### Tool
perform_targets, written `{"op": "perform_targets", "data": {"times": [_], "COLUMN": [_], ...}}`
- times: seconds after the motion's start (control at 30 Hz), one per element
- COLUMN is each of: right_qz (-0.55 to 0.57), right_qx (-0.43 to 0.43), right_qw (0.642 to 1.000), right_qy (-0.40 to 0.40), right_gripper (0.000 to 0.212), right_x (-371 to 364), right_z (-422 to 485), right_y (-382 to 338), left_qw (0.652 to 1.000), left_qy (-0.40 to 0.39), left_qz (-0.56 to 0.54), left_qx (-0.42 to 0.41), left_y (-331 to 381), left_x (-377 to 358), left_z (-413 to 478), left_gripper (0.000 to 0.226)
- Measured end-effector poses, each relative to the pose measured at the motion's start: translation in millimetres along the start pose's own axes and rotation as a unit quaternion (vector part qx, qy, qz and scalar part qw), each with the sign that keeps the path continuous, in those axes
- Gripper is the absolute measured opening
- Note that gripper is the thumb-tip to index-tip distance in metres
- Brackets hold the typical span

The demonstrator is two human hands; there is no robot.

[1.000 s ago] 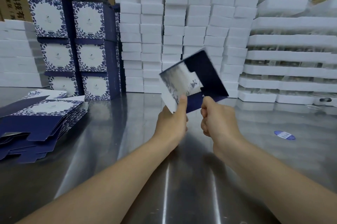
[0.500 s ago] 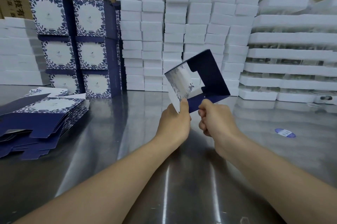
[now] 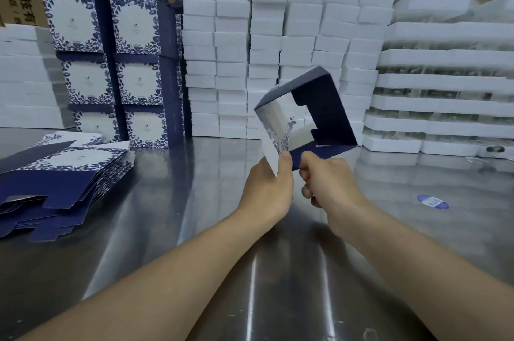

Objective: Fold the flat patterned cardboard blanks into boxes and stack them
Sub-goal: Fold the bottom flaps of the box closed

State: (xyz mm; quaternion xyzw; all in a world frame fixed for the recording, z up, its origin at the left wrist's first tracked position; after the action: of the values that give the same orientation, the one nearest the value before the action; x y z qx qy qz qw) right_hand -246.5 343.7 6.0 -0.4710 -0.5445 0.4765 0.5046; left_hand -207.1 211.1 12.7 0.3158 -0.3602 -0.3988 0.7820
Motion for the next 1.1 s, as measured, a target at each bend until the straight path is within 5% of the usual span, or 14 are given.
{"op": "perform_targets", "data": {"times": [0.43,0.67,0.87,1.03,1.1], "right_qz": [0.01,-0.001,-0.002,-0.037,-0.047], "right_qx": [-0.017,-0.006,0.021,0.025,0.021], "right_qw": [0.999,0.999,0.999,0.998,0.997], "right_qy": [-0.046,-0.044,0.024,0.046,0.056], "right_gripper": [0.024,0.021,0.019,0.031,0.046], "right_x": [-10,-8,14,20,24], "right_z": [-2,0,13,19,21], "right_y": [5,2,0,3,5], "left_qw": [0.999,0.996,0.985,0.969,0.964], "left_qy": [-0.026,-0.051,-0.016,-0.001,0.002], "left_qz": [-0.02,-0.065,-0.145,-0.241,-0.265], "left_qx": [-0.035,0.023,0.095,0.048,0.026], "left_y": [12,3,-6,-2,5], "left_x": [-5,-14,-7,-3,-1], "left_z": [-2,-4,-6,3,5], "left_gripper": [0.051,0.058,0.038,0.106,0.109]}}
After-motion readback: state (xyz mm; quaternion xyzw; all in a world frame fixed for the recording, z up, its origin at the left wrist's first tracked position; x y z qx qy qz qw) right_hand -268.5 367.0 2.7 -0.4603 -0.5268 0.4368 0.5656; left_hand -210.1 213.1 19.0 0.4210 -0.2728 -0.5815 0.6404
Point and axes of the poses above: each hand's wrist, its own z-axis towards the middle knuckle, its own x-axis out of the back of the hand, y = z × x, the point moved 10 cm from there along z, towards the middle knuckle, and after that the axes turned 11 degrees about -x, right-handed, at the moved point
